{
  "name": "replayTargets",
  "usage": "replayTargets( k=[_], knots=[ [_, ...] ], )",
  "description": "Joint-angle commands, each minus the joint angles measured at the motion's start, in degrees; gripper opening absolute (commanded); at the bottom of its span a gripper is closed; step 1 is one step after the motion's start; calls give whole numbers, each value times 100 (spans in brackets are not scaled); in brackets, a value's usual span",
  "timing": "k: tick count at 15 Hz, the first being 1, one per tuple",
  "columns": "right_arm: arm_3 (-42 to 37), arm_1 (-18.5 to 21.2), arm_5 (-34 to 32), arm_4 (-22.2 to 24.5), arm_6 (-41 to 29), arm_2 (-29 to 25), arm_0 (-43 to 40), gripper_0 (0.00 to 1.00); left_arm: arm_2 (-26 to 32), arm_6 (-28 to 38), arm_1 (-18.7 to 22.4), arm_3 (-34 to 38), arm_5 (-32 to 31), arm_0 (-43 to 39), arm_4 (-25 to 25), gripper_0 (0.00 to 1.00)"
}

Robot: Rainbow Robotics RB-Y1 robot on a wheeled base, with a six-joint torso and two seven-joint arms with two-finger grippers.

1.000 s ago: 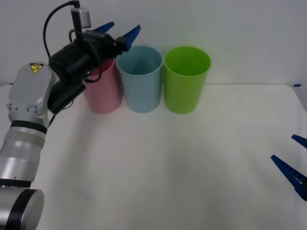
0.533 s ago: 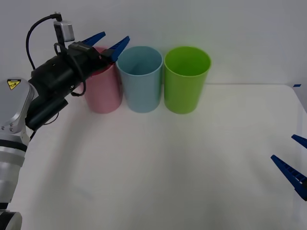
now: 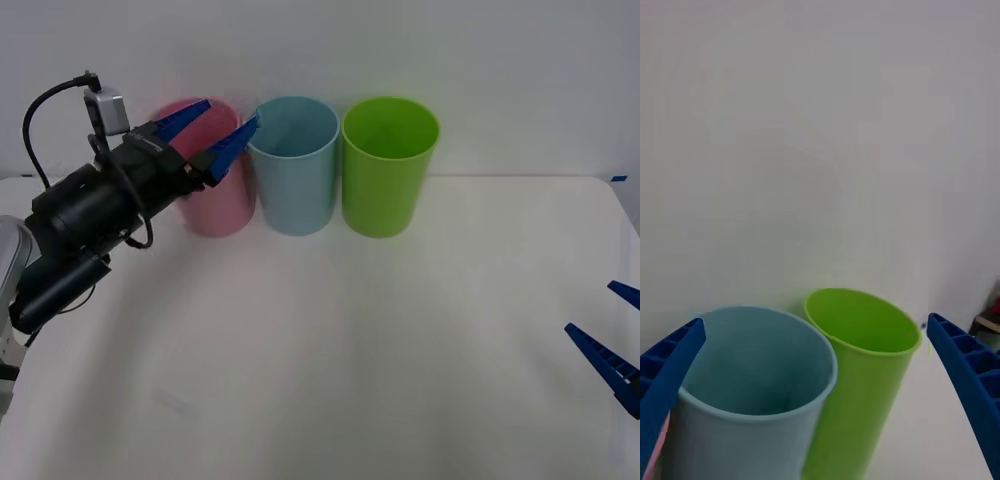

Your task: Grasp the object on the table and drop it into the matching bin: aluminum can to the light blue bin, PET bottle to the pink bin.

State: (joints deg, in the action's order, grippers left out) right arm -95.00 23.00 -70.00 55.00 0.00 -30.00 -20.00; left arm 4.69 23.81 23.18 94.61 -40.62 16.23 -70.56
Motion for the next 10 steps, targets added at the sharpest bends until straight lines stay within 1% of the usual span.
replayTargets(
  k=[1,3,7,10],
  knots=[
    [0,0,0,0,0,0,0,100,208,-131,2,127,-447,-243,60,100],
    [0,0,0,0,0,0,0,100,366,-421,2,145,-825,-410,139,100],
    [0,0,0,0,0,0,0,100,727,-826,2,145,-1607,-700,130,100],
    [0,0,0,0,0,0,0,100,1025,-1010,2,145,-2249,-902,104,100]
  ],
)
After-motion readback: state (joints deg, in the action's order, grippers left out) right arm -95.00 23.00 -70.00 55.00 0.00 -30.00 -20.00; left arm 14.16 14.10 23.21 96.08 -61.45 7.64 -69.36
